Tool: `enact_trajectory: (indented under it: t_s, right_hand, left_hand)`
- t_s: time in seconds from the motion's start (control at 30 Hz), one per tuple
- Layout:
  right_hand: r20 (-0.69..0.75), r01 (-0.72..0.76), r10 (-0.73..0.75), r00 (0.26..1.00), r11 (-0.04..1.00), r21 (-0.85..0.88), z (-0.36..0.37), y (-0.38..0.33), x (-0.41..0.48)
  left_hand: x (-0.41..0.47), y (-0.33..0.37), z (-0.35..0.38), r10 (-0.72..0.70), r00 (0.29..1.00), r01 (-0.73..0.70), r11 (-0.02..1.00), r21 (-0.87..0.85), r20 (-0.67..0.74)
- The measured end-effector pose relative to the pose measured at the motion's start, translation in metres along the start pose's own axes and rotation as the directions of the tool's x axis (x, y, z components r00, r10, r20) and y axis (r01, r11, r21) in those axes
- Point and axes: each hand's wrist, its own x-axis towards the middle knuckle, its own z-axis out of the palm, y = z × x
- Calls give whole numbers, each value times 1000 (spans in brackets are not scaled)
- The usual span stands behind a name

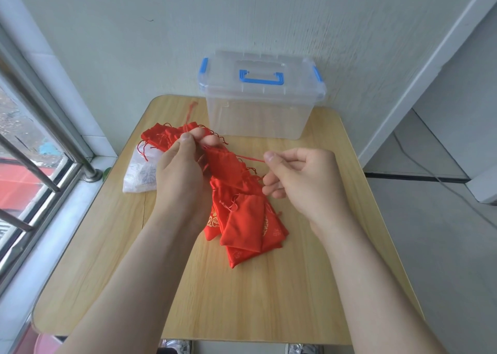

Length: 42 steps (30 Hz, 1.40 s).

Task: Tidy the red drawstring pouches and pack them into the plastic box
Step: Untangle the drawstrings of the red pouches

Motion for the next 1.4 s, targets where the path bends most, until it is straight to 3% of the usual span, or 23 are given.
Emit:
enact_trajectory:
  t_s: [0.17, 0.37, 0.6, 0.77, 0.9, 1.0, 1.13, 1.4]
  right_hand:
    - [111, -172, 146, 983, 945, 280, -1, -15, -4]
    - [180, -244, 168, 969, 742, 625, -6, -24, -4]
    - [5, -206, 247, 969, 796, 569, -4, -15, 2]
    - [55, -197, 256, 965, 568, 799, 7, -19, 2]
    - [-13, -141, 321, 947, 452, 881, 13, -20, 2]
    - [-66, -142, 358, 931, 525, 839, 15, -18, 4]
    - [-140, -49, 230, 963, 661, 748, 17, -20, 4]
    - [-298, 72, 146, 943, 786, 614, 26, -21, -2]
  left_hand:
    - [3, 0, 3, 1, 998, -6, 996, -88, -55]
    - [-1, -1, 4, 13, 1000, -13, 999, -48, 3]
    - [1, 2, 1, -84, 996, 86, 980, -178, 19]
    - [-2, 2, 5, -167, 985, 170, 957, -234, 29]
    - [-3, 0, 9, -184, 981, 195, 936, -291, 67]
    - [-5, -3, 12, -168, 981, 192, 929, -317, 102]
    - [-4, -3, 15, -159, 979, 189, 940, -284, 126]
    - [-3, -2, 12, -165, 977, 192, 957, -218, 134]
